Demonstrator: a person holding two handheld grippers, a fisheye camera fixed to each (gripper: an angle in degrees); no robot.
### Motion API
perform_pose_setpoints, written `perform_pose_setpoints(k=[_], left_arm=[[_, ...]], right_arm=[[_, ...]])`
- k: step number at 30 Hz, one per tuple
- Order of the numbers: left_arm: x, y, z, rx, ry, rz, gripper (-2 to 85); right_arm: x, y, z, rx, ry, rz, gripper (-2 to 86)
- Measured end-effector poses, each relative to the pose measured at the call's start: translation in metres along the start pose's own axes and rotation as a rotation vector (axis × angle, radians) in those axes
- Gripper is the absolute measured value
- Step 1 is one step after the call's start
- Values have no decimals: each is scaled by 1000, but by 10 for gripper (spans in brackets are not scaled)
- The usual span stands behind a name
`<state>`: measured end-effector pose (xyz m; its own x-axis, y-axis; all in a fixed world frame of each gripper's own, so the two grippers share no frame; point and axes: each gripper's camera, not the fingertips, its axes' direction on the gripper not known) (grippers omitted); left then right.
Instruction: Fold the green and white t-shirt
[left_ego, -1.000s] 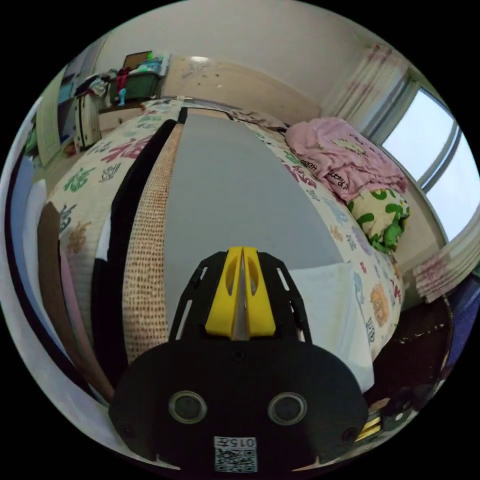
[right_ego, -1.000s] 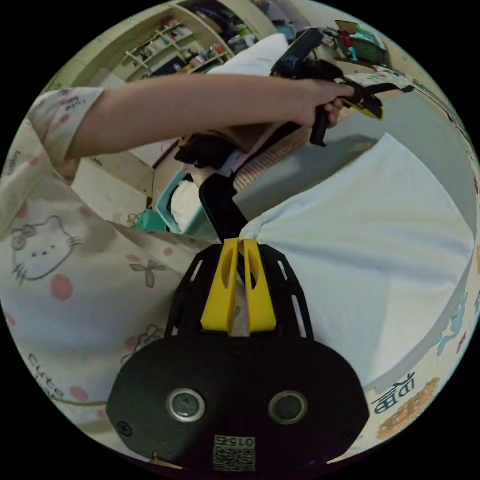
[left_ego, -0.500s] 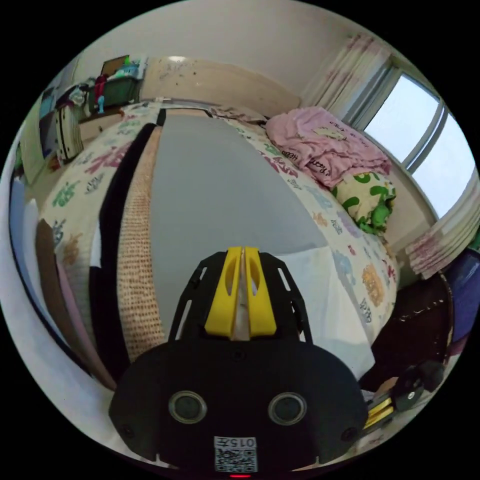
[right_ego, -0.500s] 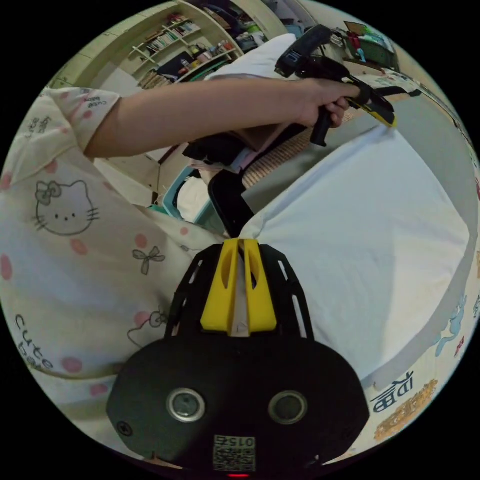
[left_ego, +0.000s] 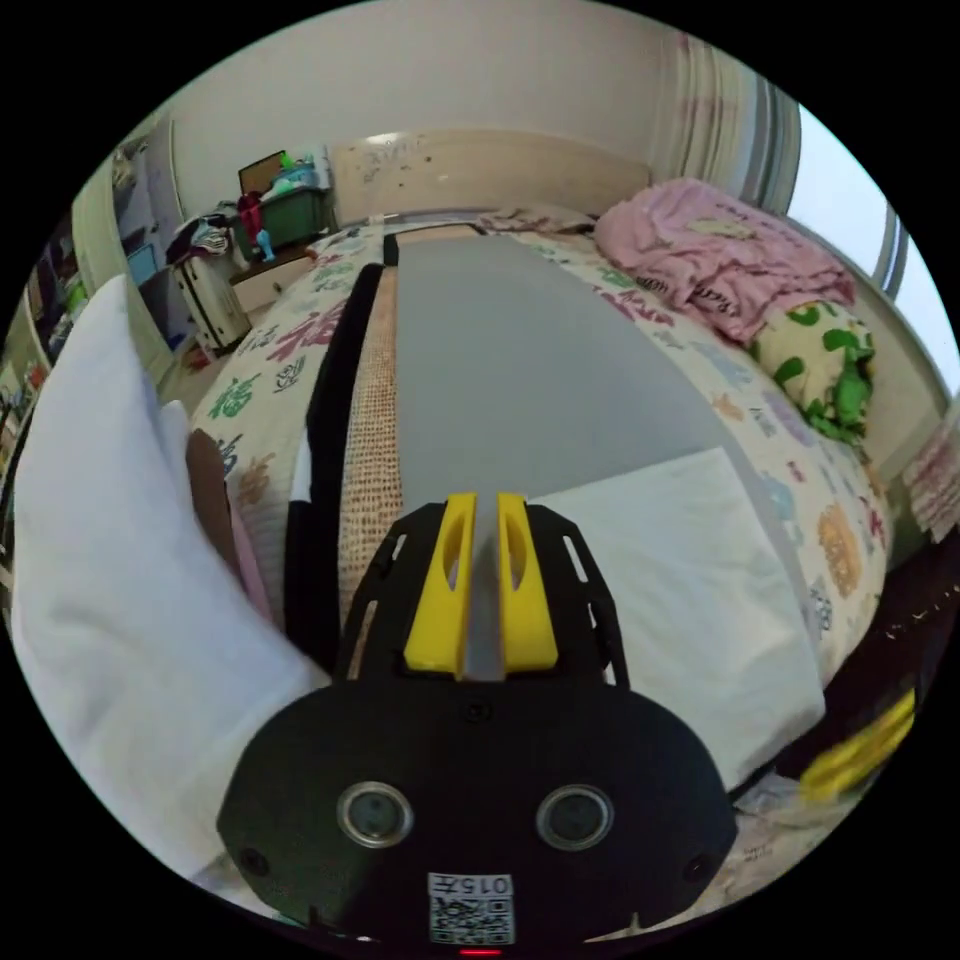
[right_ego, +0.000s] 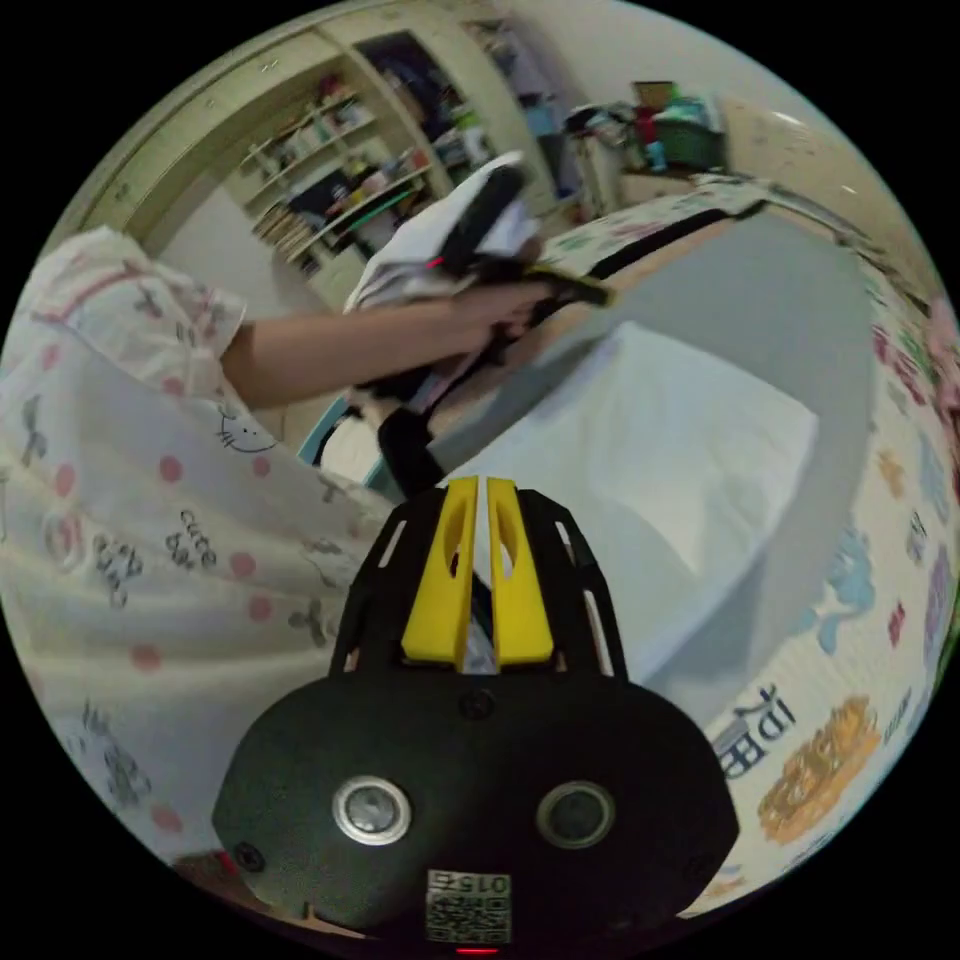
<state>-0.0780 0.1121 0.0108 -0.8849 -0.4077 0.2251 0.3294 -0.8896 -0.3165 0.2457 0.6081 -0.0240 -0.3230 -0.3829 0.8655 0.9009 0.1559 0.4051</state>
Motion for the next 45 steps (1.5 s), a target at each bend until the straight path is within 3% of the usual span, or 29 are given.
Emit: perform_pose_setpoints(k=[3, 5, 7, 9, 10, 12, 19, 25, 33, 38, 41, 45], left_arm=[[17, 54, -11, -24, 229, 64, 9], [38, 109, -1, -135, 362, 142, 10], [50, 151, 13, -222, 380, 168, 11], [58, 188, 25, -282, 339, 183, 13], [60, 206, 20, -208, 317, 185, 16], [66, 218, 25, -238, 284, 197, 23], [8, 217, 46, -35, 227, -163, 98], [-8, 222, 116, -67, 256, -347, 141], [6, 273, 152, -130, 398, -364, 121], [17, 318, 162, -199, 441, -329, 52], [30, 351, 118, -53, 416, -239, 30], [40, 402, 28, 192, 405, -158, 21]], right_arm=[[56, 7, 17, -60, 83, 142, 0], [77, 9, 44, -154, 43, 168, -3], [95, 12, 87, -291, 14, 181, -4], [109, 10, 92, -213, -3, 207, -3], [122, 5, 98, -221, -34, 244, 0], [146, -6, 102, -232, -99, 293, 5], [273, -67, 79, 137, -44, 490, 92], [370, -128, 159, 51, -25, 622, 132], [419, -158, 260, -132, 15, 588, 96], [429, -131, 305, -160, 78, 549, 57], [421, -103, 314, -105, 98, 489, 43], [383, -58, 276, 129, 5, 275, 39]])
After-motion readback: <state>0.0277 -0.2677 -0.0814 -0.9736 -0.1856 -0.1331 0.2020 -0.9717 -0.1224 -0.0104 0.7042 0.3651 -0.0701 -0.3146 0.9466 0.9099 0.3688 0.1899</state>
